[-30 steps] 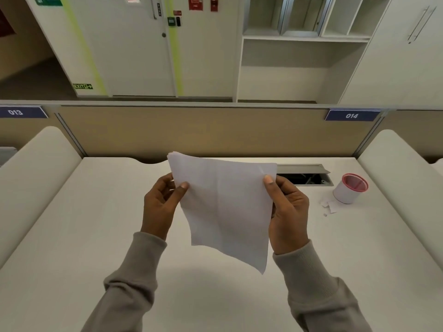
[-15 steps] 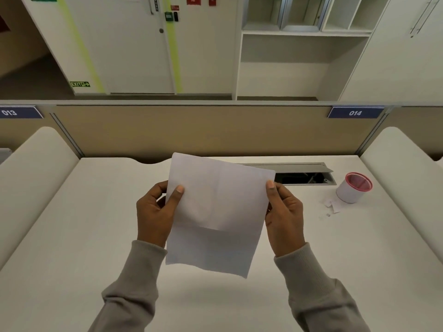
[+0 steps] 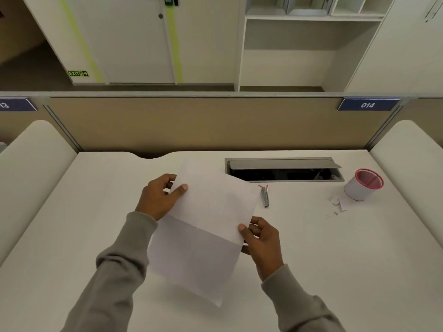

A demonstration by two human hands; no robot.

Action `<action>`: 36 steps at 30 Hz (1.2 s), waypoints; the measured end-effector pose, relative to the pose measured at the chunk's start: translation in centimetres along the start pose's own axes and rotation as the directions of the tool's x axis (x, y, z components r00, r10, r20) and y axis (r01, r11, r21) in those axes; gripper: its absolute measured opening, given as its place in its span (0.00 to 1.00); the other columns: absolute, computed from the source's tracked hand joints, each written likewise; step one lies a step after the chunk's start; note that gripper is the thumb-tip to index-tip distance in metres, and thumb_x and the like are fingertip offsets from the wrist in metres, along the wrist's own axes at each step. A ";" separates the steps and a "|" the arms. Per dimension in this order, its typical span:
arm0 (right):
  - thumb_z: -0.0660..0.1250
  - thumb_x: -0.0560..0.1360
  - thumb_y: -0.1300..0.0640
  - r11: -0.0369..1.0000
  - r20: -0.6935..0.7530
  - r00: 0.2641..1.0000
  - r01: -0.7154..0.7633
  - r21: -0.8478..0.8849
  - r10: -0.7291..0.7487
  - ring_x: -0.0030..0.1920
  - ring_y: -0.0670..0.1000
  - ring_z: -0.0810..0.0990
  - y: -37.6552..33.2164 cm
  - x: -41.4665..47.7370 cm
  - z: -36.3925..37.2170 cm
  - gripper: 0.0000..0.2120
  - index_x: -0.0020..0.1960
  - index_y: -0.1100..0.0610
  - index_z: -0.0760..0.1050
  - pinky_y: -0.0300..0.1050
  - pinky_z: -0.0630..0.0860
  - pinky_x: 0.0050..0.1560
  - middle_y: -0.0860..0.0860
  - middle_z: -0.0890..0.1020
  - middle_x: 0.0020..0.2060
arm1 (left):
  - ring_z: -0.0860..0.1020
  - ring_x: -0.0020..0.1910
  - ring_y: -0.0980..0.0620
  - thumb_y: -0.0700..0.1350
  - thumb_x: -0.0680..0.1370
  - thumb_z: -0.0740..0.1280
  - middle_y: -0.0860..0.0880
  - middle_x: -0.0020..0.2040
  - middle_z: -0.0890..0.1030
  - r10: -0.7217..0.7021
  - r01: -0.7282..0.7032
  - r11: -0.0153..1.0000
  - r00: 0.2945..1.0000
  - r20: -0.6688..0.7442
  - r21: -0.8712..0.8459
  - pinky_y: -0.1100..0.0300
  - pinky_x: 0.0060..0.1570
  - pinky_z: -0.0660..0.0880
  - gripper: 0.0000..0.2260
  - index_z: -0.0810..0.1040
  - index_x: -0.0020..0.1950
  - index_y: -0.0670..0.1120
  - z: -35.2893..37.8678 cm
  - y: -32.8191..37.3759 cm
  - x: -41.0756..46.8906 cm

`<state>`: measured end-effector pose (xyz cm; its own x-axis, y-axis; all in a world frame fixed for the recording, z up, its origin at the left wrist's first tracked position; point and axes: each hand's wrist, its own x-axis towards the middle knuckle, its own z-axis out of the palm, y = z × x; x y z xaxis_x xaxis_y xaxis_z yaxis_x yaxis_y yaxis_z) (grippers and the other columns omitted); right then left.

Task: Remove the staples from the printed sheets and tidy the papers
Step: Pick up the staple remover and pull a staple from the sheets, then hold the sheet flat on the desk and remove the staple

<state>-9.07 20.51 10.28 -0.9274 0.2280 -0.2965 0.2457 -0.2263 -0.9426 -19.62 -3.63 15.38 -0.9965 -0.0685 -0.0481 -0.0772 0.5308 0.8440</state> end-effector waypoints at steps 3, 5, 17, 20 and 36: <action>0.68 0.77 0.65 0.996 -0.056 0.995 -0.086 0.037 0.088 0.45 0.59 0.86 2.5 0.9 0.3 0.06 0.53 0.61 0.78 0.53 0.83 0.40 0.57 0.87 0.45 | 0.78 0.53 0.46 0.59 0.71 0.75 0.49 0.53 0.79 -0.161 0.143 0.983 0.975 0.154 0.118 0.54 0.54 0.73 0.25 0.72 0.64 0.54 1.4 -3.4 2.0; 0.68 0.77 0.65 0.987 -0.103 0.982 -0.151 0.046 0.155 0.44 0.58 0.86 4.5 1.6 0.5 0.05 0.52 0.60 0.78 0.55 0.83 0.40 0.57 0.87 0.45 | 0.77 0.55 0.45 0.60 0.69 0.77 0.48 0.55 0.77 -0.314 0.262 0.941 0.912 0.264 0.216 0.50 0.59 0.75 0.31 0.68 0.65 0.54 2.5 -6.0 2.9; 0.68 0.74 0.46 0.665 -0.203 0.955 -0.295 -0.686 0.215 0.47 0.53 0.80 12.1 4.3 -0.9 0.10 0.44 0.54 0.76 0.43 0.77 0.50 0.49 0.83 0.40 | 0.76 0.62 0.44 0.44 0.74 0.74 0.45 0.61 0.77 -0.295 0.155 0.893 0.911 0.290 0.422 0.56 0.63 0.70 0.24 0.72 0.69 0.49 8.2 -12.8 2.4; 0.68 0.72 0.43 0.614 -0.175 0.935 -0.337 -0.714 0.310 0.37 0.50 0.84 12.7 4.9 -1.4 0.14 0.40 0.54 0.78 0.46 0.82 0.47 0.49 0.85 0.33 | 0.74 0.64 0.44 0.43 0.74 0.72 0.45 0.62 0.76 -0.271 0.130 0.888 0.923 0.274 0.440 0.55 0.65 0.69 0.23 0.72 0.68 0.49 8.8 -13.4 2.6; 0.69 0.76 0.49 0.364 -0.282 0.958 -0.244 -0.899 -0.052 0.59 0.62 0.78 2.6 19.1 -6.5 0.20 0.59 0.63 0.73 0.50 0.74 0.56 0.61 0.79 0.57 | 0.44 0.80 0.46 0.67 0.77 0.59 0.52 0.82 0.45 0.036 -0.315 0.764 0.892 0.450 0.563 0.46 0.77 0.46 0.34 0.55 0.79 0.55 18.3 -9.9 -2.9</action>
<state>-24.31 30.37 1.15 -0.8219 0.4970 -0.2782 0.5696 0.7128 -0.4093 -16.58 6.80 -2.64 -0.9063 0.3387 -0.2528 0.2370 0.9025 0.3596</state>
